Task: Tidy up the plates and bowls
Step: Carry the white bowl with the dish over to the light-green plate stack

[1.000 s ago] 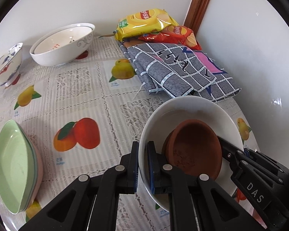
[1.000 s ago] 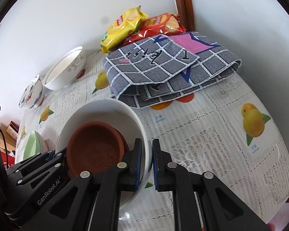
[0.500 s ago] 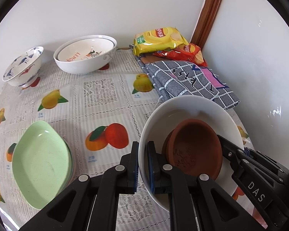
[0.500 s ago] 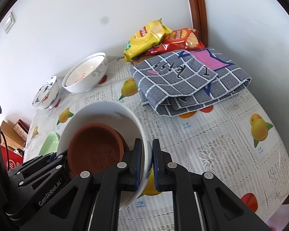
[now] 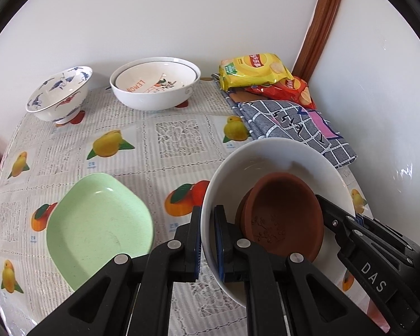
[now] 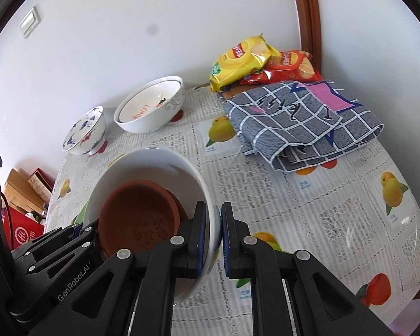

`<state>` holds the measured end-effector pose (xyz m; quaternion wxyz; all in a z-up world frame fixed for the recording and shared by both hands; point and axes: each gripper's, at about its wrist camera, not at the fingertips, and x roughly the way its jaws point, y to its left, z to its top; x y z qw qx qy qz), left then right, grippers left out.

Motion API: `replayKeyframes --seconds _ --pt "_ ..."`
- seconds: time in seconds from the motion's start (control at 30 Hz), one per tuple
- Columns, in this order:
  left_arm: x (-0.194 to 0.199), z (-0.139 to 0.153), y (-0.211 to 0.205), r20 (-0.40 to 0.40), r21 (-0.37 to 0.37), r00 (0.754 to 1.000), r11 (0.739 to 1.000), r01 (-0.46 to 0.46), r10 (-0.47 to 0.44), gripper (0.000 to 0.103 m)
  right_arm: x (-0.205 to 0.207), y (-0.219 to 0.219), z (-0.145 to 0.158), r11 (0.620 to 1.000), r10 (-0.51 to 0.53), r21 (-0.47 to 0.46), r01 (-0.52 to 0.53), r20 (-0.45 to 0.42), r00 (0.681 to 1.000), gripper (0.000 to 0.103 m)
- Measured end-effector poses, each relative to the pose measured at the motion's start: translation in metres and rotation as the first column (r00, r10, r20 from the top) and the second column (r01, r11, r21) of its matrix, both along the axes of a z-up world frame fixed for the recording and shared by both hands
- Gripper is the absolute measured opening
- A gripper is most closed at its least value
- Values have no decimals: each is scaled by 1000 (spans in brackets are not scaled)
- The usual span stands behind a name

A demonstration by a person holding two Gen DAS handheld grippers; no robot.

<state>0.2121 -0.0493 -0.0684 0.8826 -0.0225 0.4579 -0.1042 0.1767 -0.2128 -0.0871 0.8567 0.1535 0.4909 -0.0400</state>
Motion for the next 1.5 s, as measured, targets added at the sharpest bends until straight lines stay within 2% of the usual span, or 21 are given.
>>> replayKeyframes --seconds 0.67,1.1,1.5 --pt "-2 5 53 21 -11 998 999 -53 53 9 15 56 7 998 59 1 -59 26 998 11" --pt "3 11 76 31 -25 998 998 -58 58 9 22 76 11 998 69 -11 -69 37 997 11" --pt "7 9 102 23 -27 995 995 -98 99 9 32 100 5 995 104 -7 -104 34 994 11"
